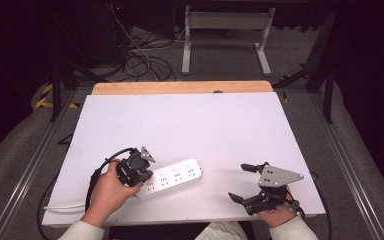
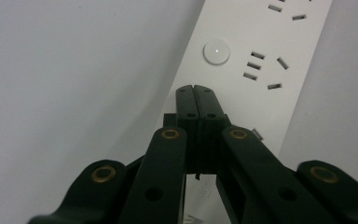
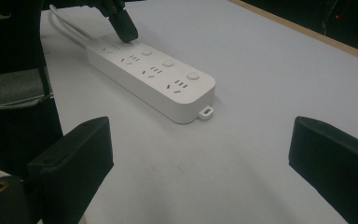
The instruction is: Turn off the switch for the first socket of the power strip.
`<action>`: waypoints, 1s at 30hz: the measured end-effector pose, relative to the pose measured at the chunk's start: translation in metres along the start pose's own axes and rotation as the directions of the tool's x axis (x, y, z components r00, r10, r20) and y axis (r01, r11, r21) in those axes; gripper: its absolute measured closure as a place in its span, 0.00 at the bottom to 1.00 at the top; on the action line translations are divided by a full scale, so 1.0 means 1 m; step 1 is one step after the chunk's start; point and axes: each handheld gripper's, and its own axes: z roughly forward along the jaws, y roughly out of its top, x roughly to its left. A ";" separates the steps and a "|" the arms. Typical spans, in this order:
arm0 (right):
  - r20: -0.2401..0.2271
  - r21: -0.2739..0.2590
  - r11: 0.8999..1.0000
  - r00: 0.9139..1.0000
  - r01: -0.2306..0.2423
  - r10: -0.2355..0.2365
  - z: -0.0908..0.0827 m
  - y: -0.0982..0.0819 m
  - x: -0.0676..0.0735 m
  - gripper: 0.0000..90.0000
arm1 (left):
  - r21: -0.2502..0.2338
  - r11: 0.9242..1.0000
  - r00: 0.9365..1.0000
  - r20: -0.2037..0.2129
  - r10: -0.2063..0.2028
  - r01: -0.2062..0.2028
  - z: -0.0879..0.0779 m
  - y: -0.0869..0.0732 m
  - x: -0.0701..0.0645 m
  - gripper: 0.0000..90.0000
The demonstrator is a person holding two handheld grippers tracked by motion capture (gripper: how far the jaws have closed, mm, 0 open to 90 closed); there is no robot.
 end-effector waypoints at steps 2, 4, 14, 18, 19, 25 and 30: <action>0.000 -0.001 1.000 1.000 0.001 -0.001 0.000 0.000 0.000 0.07 | 0.003 1.000 1.000 -0.005 0.001 -0.001 0.001 0.000 -0.001 1.00; 0.001 -0.001 1.000 1.000 0.000 0.000 0.000 0.000 0.000 0.07 | 0.002 1.000 1.000 -0.006 0.000 0.000 0.001 0.000 -0.001 1.00; 0.001 0.000 1.000 1.000 0.001 -0.001 -0.001 0.000 0.001 0.07 | -0.004 1.000 1.000 -0.019 0.005 -0.005 0.002 -0.001 -0.003 1.00; 0.001 0.002 1.000 1.000 0.002 -0.002 0.000 0.000 0.001 0.07 | 0.003 1.000 0.999 -0.041 0.005 -0.005 0.003 -0.001 -0.006 1.00; -0.001 0.002 1.000 1.000 0.001 -0.001 0.000 0.000 0.001 0.07 | 0.010 1.000 0.999 -0.049 0.010 -0.010 0.003 0.000 -0.007 1.00; 0.002 -0.006 1.000 1.000 0.004 -0.004 -0.001 0.001 0.001 0.07 | -0.104 0.995 0.998 -0.054 -0.019 0.013 -0.010 -0.001 -0.005 1.00; 0.002 -0.002 1.000 1.000 -0.003 0.003 0.000 0.000 -0.001 0.07 | -0.162 0.987 0.999 -0.035 -0.014 0.008 -0.031 0.000 -0.007 1.00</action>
